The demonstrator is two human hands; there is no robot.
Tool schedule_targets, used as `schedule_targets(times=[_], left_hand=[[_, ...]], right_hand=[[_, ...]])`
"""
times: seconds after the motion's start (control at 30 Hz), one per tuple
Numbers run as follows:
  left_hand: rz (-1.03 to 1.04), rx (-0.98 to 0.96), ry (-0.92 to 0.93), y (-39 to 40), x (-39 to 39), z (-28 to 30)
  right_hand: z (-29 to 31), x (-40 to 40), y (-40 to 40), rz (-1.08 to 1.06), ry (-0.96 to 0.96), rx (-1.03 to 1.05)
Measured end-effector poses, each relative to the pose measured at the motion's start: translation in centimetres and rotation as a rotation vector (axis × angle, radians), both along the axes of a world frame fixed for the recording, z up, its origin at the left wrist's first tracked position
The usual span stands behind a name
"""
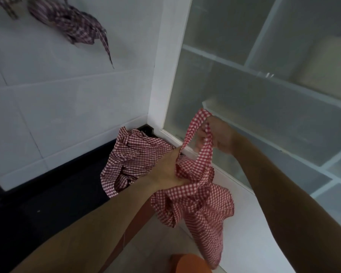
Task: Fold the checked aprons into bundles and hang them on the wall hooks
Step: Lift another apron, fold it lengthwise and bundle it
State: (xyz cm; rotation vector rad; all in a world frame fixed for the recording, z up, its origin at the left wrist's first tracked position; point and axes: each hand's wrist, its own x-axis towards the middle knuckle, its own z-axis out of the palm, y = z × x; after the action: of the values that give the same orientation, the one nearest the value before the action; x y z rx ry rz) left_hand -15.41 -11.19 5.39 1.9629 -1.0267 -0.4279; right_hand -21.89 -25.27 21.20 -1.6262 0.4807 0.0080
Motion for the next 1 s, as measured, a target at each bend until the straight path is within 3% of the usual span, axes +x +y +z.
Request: schedule_targets(times=[0.1,0.17,0.23,0.3,0.43,0.5,0.57,0.63,0.7,0.77,0.87,0.93,1.0], left_hand=[[-0.029,0.044,0.040,0.1,-0.3,0.3],[0.074,-0.040,0.062,0.5,0.0,1.5],[0.314,-0.166,0.126,1.2,1.7,3.4],[0.595,-0.177,0.133,2.5,4.4,5.5],[0.684,-0.168,0.047,4.5,7.1,8.3],[0.714,-0.139,0.055,4.5,7.0,9.5],[0.689,-0.187,0.121,4.7,7.5,10.4],[0.692,-0.229,0.273,4.9,8.2,10.4],[0.658,-0.100,0.336,5.2,8.3,10.0],[0.468,0.142,0.338,6.0,8.3,8.8],[0.170,0.394,0.481,6.7,8.0,6.7],[0.074,0.337,0.652,6.6,7.7,6.0],[0.021,0.111,0.785,6.0,7.6,5.6]], right_hand=[[-0.3,-0.7,-0.6,0.131,0.114,-0.172],[0.0,-1.5,-1.7,0.252,0.103,-0.556],[-0.2,-2.6,-3.2,0.311,0.049,-0.876],[-2.7,-3.5,-5.9,0.223,0.027,-1.056],[-11.6,-5.9,-10.0,0.217,0.321,-1.234],[-15.3,-7.2,-10.8,0.142,0.465,-1.167],[-17.0,-7.8,-10.6,0.004,0.558,-0.974],[-17.2,-8.1,-10.6,-0.039,0.668,-0.752],[-15.5,-8.2,-11.1,-0.008,0.727,-0.569],[-13.1,-8.0,-11.4,-0.126,0.561,-0.298],[-8.6,-7.1,-11.7,-0.412,0.082,0.228],[-5.8,-6.5,-11.2,-0.460,-0.128,0.419],[-4.1,-6.2,-10.6,-0.441,-0.250,0.507]])
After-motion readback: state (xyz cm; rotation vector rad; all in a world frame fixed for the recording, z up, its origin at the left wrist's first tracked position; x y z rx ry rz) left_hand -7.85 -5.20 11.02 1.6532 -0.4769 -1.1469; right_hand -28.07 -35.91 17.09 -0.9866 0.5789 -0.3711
